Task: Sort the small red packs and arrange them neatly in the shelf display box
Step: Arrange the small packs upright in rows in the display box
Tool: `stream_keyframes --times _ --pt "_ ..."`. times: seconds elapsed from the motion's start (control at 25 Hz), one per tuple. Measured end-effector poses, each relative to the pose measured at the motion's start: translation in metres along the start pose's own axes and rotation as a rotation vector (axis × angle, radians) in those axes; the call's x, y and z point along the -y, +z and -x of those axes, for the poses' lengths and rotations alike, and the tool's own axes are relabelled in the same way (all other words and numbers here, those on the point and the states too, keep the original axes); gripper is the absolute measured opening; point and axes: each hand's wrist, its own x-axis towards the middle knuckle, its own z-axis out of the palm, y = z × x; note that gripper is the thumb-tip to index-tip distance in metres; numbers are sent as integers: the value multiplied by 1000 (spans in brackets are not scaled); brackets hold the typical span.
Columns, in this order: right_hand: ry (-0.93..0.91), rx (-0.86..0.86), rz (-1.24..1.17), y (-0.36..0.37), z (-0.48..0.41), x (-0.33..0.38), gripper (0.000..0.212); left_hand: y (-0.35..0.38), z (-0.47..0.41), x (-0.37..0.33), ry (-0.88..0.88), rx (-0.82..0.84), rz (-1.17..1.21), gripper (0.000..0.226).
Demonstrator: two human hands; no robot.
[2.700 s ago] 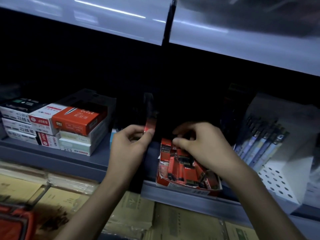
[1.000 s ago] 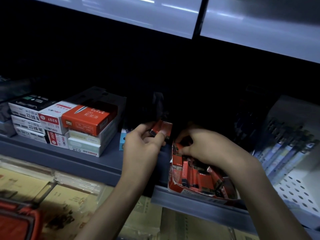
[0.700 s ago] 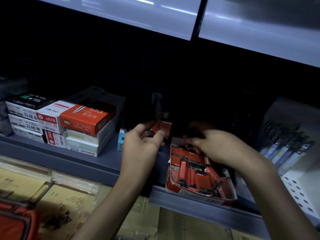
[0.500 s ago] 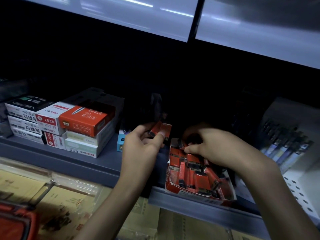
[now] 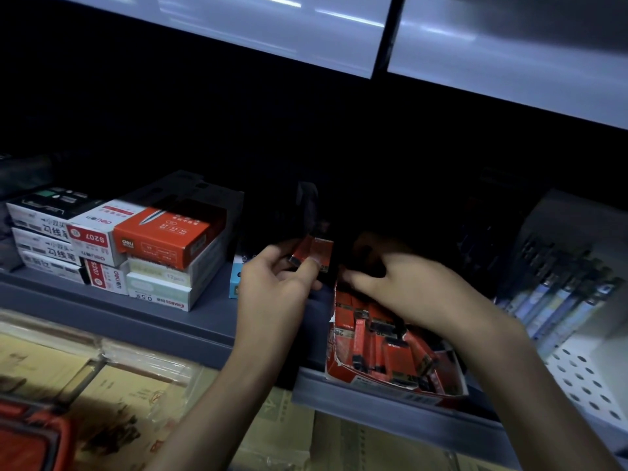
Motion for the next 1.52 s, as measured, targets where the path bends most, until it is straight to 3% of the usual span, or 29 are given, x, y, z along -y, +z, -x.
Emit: stream_keyframes --times 0.6,0.92,1.28,1.36,1.52 --pt "69 55 2 4 -7 -2 35 -2 0 -2 -12 -9 -7 13" --pt "3 164 -75 -4 -6 -5 21 0 1 0 -25 -9 1 13" --pt "19 38 -71 11 -8 -2 11 -1 1 -1 8 16 -6 13" --pt "51 19 -131 4 -7 -3 11 -2 3 -1 9 27 1 15" --pt "22 -125 -589 -6 -8 1 10 -3 7 -6 -6 101 2 24"
